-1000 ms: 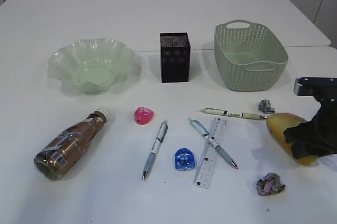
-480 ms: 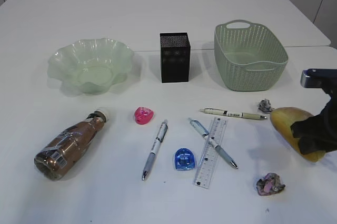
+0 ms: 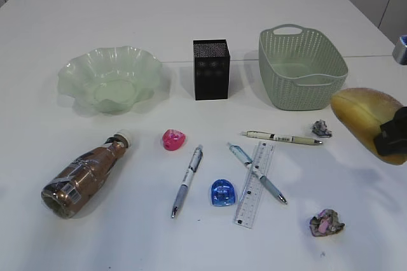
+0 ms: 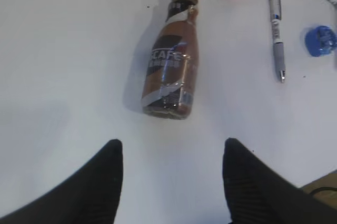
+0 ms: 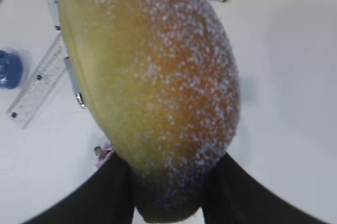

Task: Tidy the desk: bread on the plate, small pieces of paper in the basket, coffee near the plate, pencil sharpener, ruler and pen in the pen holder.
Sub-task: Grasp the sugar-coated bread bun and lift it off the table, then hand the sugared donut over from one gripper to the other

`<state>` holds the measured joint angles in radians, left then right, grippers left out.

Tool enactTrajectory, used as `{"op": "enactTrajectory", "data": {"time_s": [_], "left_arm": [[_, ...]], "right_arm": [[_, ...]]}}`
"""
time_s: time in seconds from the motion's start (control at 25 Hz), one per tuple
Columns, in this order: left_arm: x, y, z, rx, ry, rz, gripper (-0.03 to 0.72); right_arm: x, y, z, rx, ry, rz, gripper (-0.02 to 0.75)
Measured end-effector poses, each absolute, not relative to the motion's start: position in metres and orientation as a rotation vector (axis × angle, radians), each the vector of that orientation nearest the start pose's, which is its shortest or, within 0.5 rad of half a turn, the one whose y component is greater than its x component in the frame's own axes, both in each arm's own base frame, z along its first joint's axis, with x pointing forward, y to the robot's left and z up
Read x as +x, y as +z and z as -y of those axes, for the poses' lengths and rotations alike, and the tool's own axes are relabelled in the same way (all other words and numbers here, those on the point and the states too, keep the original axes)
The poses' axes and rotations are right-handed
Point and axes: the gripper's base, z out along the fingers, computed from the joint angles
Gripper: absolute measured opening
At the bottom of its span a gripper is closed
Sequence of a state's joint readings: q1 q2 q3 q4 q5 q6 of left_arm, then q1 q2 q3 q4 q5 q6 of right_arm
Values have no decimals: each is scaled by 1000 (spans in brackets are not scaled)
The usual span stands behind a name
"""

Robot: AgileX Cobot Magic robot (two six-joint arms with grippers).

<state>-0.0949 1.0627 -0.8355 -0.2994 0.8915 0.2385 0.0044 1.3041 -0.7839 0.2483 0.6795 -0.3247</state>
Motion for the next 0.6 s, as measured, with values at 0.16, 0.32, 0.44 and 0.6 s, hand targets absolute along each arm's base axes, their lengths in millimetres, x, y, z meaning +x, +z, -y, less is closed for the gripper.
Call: {"op": "enactTrajectory", "data": {"time_s": [0.16,0.32,0.44,0.6], "left_arm": [[192,302,45,356,-384,-2517,426],[192,306,51,438,-445,-2461,426],[193,312,55,513,-472,-2408,426],[191,316,60,619,-514,-2358,426]], "right_arm": [[231,254,-23,-334,249,-2587,281],[226,259,-32,-509,351,-2527,281],[223,261,-40,-677,434,-2464,281],[220,264,-47,-789,516,-2395,281]]}}
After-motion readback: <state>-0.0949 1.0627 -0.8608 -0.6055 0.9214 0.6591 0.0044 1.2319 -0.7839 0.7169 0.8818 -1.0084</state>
